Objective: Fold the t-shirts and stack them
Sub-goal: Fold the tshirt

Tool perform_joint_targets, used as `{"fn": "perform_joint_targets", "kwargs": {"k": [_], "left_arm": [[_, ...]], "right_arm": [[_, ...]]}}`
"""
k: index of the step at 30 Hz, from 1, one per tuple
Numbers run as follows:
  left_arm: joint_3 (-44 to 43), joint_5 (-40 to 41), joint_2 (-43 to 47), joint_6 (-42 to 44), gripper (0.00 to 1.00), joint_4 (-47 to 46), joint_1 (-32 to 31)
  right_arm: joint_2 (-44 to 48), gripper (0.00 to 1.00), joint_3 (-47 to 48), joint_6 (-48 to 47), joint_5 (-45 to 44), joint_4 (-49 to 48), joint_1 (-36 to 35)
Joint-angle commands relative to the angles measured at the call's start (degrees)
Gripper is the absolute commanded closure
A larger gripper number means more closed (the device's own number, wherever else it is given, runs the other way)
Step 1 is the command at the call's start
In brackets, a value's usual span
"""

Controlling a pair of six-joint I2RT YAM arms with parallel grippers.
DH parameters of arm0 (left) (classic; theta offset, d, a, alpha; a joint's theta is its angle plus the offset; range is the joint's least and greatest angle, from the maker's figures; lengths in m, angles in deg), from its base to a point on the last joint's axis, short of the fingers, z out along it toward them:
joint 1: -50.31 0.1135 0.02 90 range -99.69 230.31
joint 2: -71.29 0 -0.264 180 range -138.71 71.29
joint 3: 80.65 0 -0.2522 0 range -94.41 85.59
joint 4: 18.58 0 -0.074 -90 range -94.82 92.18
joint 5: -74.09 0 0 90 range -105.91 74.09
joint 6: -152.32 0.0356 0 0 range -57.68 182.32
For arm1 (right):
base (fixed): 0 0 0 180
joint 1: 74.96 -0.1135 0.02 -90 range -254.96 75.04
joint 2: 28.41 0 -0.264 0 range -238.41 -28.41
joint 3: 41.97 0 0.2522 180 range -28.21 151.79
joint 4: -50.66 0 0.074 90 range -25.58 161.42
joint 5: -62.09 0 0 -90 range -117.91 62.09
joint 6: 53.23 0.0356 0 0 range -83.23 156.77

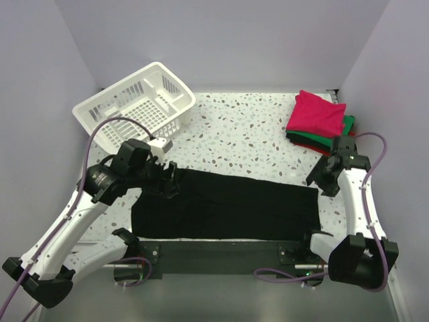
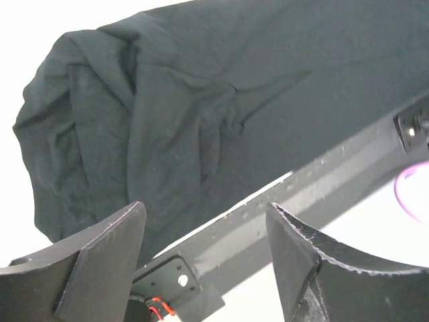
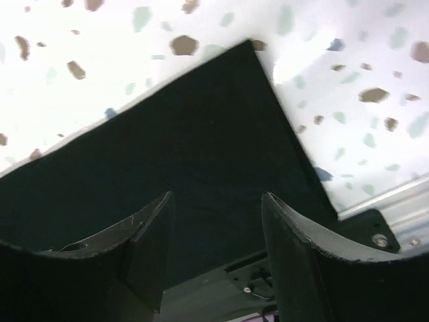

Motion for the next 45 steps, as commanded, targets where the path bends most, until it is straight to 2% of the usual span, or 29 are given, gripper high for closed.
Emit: {"fn": "perform_joint_targets", "kwargs": {"k": [1,5,8,14,20,24,34,40,45], "left_arm": [[1.91,4.59,-2.69,-3.71,0.22,-4.08,0.12],[5.33,10.9,-8.32,-6.87,0.21,-6.09,0.12],[6.92,14.25,-10.6,-8.28,0.2,-8.73,0.21],[6.84,19.18,-14.83,-10.74,0.18,-12.25,0.65],[5.79,19.45,-16.76,-11.36,0.18,-14.8,1.35],[6.57,19.89,-17.21,-11.97,0.18,-16.29,1.88],[8.07,19.54,-20.45,-14.34,0.21,-24.37,3.29],[5.53,16.91,-29.31,-15.22,0.29,-32.63,3.73],[1.92,17.61,-36.44,-13.74,0.34,-36.86,3.81]], "right_arm": [[-3.49,0.42,-0.58,1.64,7.52,-6.62,-2.31],[-9.99,0.43,-3.56,4.54,9.55,-13.02,-10.47],[-16.06,0.43,-5.5,7.44,11.66,-17.16,-12.59],[-25.28,0.44,-4.01,8.42,8.69,-18.67,-12.61],[-33.64,0.46,0.2,7.72,3.15,-18.32,-12.52],[-38.74,0.46,3.02,6.22,-1.16,-17.09,-11.73],[-44.37,0.46,12.94,-0.02,-4.68,-15.07,1.09],[-47.1,0.46,21.2,-3.8,-7.49,-12.79,2.07],[-44.22,0.46,23.94,-4.68,-5.3,-11.81,2.07]]}}
